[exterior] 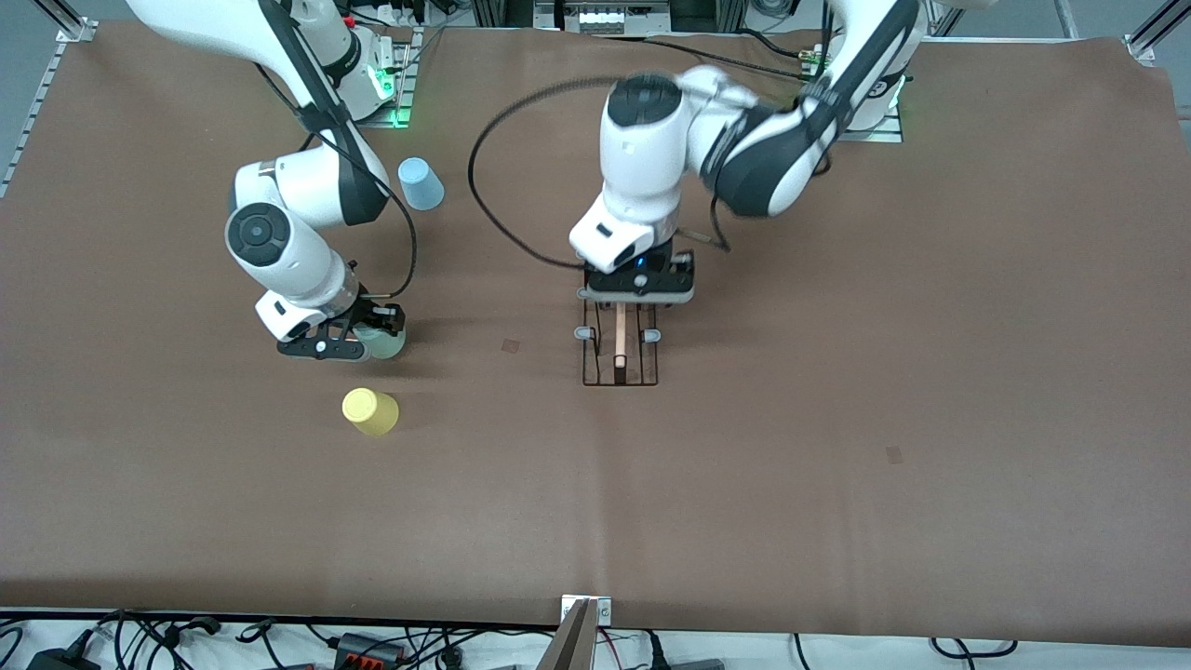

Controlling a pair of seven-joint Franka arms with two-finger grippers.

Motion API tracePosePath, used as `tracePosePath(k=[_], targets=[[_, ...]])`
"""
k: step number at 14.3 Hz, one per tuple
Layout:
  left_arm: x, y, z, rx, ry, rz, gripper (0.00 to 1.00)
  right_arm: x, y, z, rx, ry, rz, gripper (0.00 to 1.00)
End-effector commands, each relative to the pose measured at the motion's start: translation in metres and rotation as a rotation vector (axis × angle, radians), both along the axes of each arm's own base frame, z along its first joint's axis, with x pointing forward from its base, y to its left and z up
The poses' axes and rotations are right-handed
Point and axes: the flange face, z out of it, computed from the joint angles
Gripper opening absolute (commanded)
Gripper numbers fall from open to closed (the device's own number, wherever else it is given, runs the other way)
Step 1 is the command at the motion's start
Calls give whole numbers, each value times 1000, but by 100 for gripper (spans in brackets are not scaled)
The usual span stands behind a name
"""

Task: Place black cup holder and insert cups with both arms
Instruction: 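Set down the rack, open the left gripper while the right gripper lifts the teal cup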

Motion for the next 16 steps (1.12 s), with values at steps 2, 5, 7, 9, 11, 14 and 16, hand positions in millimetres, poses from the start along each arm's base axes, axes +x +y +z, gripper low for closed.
tracePosePath(k=[2,5,7,9,11,14,16], targets=[[-13,46,48,166,57,-60,100,2,11,82,5,4,-11,0],[-8,88,70,295,185,-126,100,-6,78,134,21,-7,-143,0],[-1,118,83,358,288,-200,100,-25,143,139,58,-9,-274,0],[14,153,84,373,362,-263,100,-41,195,132,67,4,-356,0],[27,179,87,353,390,-293,100,-49,236,126,74,7,-416,0],[45,215,94,189,437,-240,100,-68,276,115,84,14,-444,0],[59,244,98,50,464,-182,100,-79,296,115,120,-7,-485,0]])
